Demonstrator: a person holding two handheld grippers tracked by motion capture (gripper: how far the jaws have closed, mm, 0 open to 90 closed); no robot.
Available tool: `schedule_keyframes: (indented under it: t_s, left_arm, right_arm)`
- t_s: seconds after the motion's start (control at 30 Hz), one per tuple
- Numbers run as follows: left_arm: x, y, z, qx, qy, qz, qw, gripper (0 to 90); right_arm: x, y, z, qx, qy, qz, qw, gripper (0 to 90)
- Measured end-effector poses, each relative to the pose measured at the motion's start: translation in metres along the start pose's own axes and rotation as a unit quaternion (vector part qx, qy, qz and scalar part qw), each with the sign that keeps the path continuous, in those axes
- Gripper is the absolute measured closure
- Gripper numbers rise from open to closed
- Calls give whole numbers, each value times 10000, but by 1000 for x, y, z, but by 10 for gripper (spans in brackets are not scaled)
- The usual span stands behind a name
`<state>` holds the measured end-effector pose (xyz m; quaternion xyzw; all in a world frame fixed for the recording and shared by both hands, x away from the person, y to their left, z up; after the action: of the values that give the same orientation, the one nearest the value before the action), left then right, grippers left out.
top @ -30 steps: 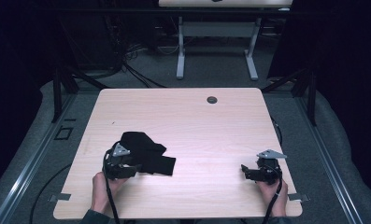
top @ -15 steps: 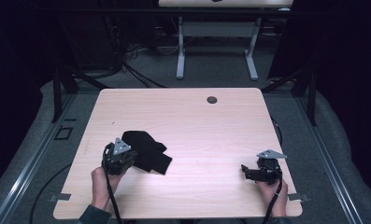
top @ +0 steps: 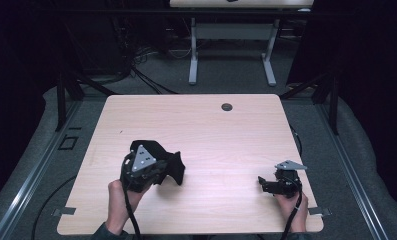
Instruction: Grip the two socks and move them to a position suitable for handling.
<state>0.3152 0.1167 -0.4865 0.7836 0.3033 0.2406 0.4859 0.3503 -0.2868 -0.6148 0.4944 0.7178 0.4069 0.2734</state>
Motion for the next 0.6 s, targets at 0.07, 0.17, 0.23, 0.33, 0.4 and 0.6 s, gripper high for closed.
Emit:
schedule_keyframes:
  t_s: [0.07, 0.17, 0.23, 0.33, 0.4, 0.6]
  left_arm:
    - [-13, -4, 11, 91, -187, -30, 9998, 830]
    - [-27, -18, 31, 355, -416, -116, 9984, 818]
    - [-35, -33, 46, 624, -651, -228, 9957, 818]
    - [-42, -57, 68, 964, -855, -444, 9907, 773]
    - [-45, -66, 75, 1109, -949, -488, 9881, 740]
    - [-38, -60, 63, 704, -740, -621, 9928, 361]
  right_arm:
    - [0, 0, 0, -1, 0, -1, 10000, 145]
    - [0, 0, 0, -3, 0, -1, 10000, 145]
    - [0, 0, 0, -3, 1, 0, 10000, 145]
    - [0, 0, 0, -3, 3, -2, 10000, 146]
    - [0, 0, 0, -1, 3, -3, 10000, 146]
    - [0, 0, 0, 0, 3, -2, 10000, 146]
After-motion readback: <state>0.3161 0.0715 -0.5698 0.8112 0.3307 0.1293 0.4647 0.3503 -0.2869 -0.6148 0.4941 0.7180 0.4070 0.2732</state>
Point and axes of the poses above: each handheld gripper's, and its own axes: z roughly forward along the jaws, y roughly out of its top, x roughly to its left, the point moved 4 cm from there along z, roughly forward along the jaws, and after that the axes turned 12 degrees about -x, right-handed, at the moved point
